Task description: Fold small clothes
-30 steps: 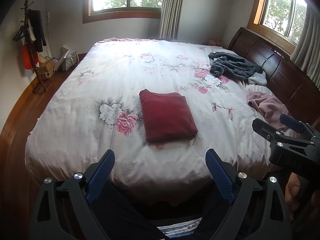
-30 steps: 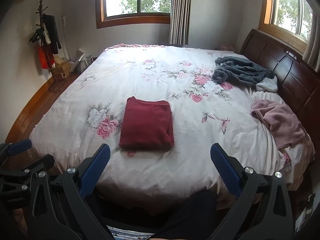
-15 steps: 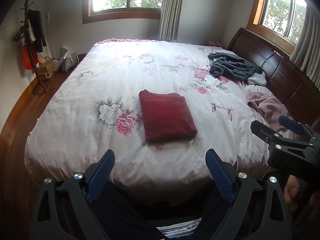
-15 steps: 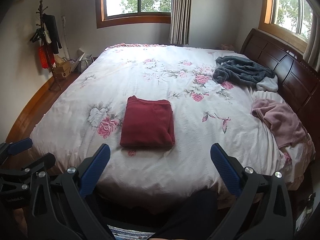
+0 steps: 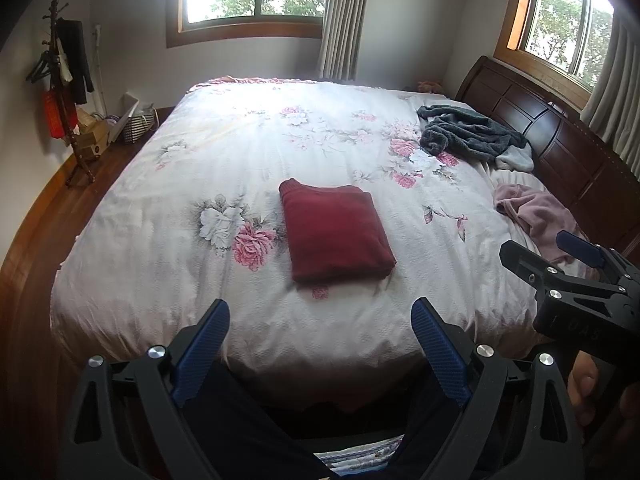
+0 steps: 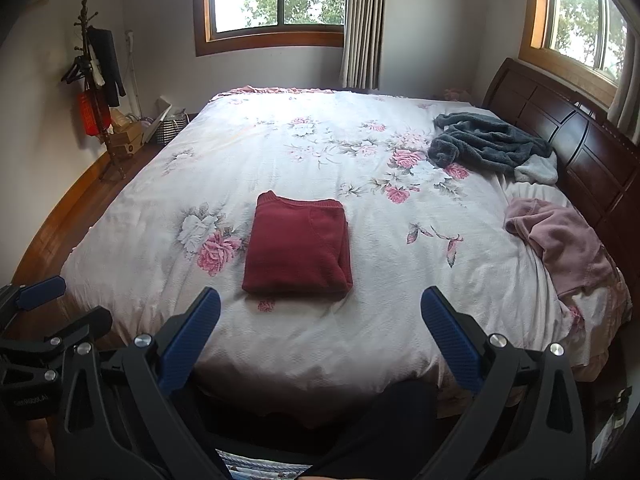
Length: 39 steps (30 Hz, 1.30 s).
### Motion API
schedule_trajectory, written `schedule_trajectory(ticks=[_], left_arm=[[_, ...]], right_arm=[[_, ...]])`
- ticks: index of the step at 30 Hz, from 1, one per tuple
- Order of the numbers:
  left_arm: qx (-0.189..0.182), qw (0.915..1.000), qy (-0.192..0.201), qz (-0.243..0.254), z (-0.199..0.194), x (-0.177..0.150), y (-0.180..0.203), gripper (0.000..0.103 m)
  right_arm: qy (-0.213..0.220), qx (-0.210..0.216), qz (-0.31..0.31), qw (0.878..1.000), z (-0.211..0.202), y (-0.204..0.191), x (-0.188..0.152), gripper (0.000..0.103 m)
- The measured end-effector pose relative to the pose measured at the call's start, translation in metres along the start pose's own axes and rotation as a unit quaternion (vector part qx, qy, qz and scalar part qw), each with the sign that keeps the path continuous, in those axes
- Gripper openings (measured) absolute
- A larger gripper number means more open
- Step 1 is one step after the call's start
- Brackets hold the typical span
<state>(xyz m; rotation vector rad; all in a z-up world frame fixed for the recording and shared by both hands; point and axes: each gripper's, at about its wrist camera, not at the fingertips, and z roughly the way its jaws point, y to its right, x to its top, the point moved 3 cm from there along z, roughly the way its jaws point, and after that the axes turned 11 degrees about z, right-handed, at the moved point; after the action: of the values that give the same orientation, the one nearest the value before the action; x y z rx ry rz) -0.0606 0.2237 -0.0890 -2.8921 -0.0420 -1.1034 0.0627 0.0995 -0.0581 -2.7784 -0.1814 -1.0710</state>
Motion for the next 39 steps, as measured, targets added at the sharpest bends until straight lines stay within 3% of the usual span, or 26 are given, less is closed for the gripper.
schedule_trajectory(ticks=[39], left_arm=[[0.0,1.0,0.002,0.0,-0.0014,-0.0028,0.0016,0.092]], right_arm=[[0.007,-0.007,-0.001,1.0,-0.0052,-0.0017,0.0017,0.1]])
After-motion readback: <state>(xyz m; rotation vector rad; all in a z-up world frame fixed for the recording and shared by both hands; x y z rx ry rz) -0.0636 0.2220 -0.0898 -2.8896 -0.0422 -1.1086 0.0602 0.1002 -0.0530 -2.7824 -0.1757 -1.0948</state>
